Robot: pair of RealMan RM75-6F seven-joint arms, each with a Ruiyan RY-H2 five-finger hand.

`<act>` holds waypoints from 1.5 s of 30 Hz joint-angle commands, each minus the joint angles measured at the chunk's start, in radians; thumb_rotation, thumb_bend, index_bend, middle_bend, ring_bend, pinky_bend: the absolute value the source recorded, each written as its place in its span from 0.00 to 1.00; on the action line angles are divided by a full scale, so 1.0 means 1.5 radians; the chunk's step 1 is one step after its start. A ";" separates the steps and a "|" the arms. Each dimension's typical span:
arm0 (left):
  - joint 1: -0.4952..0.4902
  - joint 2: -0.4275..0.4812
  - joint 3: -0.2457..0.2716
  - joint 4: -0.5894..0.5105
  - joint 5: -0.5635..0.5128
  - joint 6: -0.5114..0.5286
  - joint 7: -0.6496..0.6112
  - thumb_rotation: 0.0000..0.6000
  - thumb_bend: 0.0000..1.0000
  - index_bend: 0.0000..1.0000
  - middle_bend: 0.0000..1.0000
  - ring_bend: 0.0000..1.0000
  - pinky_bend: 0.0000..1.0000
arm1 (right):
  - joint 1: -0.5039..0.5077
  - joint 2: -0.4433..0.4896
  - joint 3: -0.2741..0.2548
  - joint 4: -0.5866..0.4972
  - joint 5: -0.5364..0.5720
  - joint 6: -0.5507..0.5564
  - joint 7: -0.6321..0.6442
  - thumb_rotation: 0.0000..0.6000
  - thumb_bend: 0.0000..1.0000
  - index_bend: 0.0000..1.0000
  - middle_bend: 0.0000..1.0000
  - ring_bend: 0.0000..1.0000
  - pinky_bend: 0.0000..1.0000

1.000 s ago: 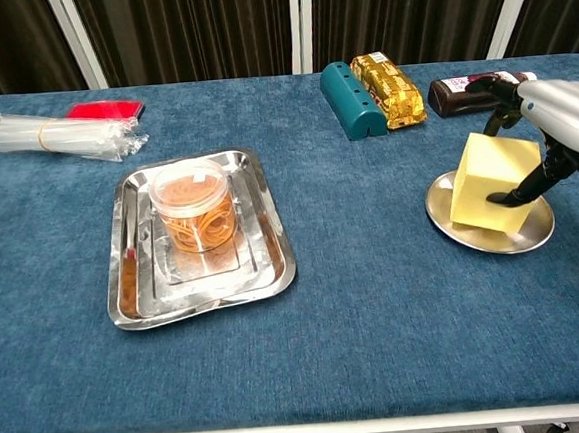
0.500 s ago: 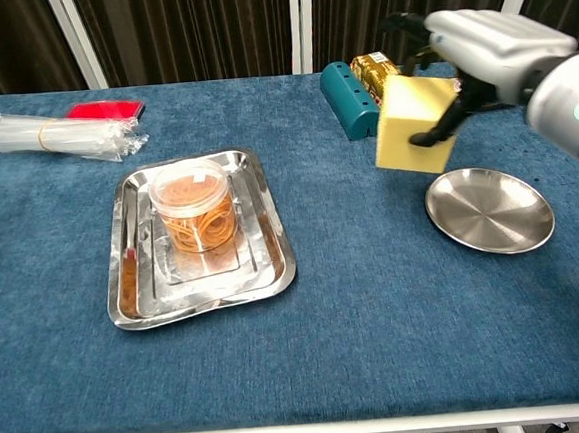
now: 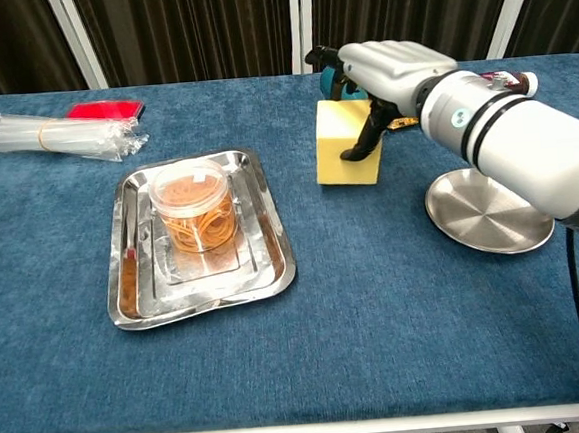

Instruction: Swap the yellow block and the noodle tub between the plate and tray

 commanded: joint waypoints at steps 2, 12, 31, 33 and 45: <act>0.001 -0.003 0.001 0.004 0.002 0.003 -0.002 1.00 0.00 0.13 0.07 0.00 0.11 | 0.015 -0.012 -0.004 0.016 0.009 -0.014 0.012 1.00 0.18 0.02 0.32 0.13 0.00; 0.001 -0.003 0.003 0.005 0.003 0.004 -0.001 1.00 0.00 0.13 0.07 0.00 0.11 | 0.015 0.004 -0.022 0.011 -0.021 -0.005 0.071 1.00 0.00 0.00 0.00 0.00 0.00; -0.130 -0.030 -0.020 -0.099 0.081 -0.115 -0.024 1.00 0.00 0.10 0.07 0.00 0.11 | -0.245 0.271 -0.089 -0.191 -0.181 0.299 0.299 1.00 0.00 0.00 0.00 0.00 0.00; -0.157 -0.042 -0.036 -0.103 0.080 -0.140 -0.006 1.00 0.00 0.10 0.07 0.00 0.11 | -0.275 0.289 -0.105 -0.189 -0.193 0.320 0.331 1.00 0.00 0.00 0.00 0.00 0.00; -0.278 -0.084 -0.100 -0.122 -0.088 -0.340 0.076 1.00 0.00 0.10 0.07 0.00 0.12 | -0.366 0.313 -0.141 -0.190 -0.265 0.429 0.343 1.00 0.01 0.00 0.00 0.00 0.00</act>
